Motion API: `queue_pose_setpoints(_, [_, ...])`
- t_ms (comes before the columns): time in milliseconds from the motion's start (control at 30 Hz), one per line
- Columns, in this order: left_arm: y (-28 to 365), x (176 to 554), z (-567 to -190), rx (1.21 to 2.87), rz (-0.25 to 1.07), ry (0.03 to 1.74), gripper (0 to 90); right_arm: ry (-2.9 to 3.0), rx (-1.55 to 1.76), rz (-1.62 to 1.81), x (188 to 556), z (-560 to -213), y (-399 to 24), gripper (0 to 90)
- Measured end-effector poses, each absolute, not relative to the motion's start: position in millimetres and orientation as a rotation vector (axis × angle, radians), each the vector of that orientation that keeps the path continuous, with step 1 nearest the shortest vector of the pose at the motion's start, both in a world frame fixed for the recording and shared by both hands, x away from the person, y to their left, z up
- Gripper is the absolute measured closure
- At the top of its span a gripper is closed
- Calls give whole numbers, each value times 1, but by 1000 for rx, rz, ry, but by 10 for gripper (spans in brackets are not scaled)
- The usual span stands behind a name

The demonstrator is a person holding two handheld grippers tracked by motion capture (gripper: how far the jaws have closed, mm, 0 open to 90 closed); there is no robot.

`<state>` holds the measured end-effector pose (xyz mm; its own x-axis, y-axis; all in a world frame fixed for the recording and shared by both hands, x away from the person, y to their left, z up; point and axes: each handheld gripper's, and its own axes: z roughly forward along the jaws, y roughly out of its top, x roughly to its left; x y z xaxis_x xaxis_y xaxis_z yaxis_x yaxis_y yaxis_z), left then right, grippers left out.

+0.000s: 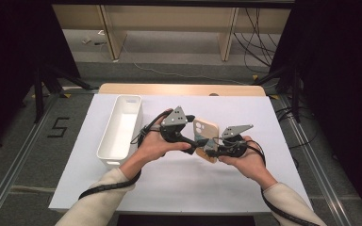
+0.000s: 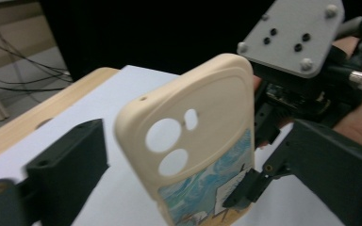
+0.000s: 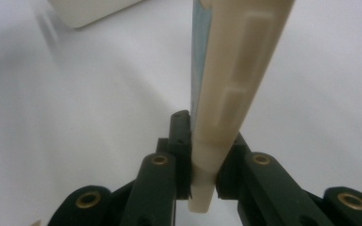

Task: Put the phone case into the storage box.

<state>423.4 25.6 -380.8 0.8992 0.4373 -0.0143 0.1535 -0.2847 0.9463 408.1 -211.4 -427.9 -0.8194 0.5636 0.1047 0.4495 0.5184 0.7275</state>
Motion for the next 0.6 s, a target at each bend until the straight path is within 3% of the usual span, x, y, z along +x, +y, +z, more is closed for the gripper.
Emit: queue_pose_setpoints(600, [28, 423, -383, 1793, 396, 556, 0, 2447, 1045, 1242, 417, -431, -205, 804])
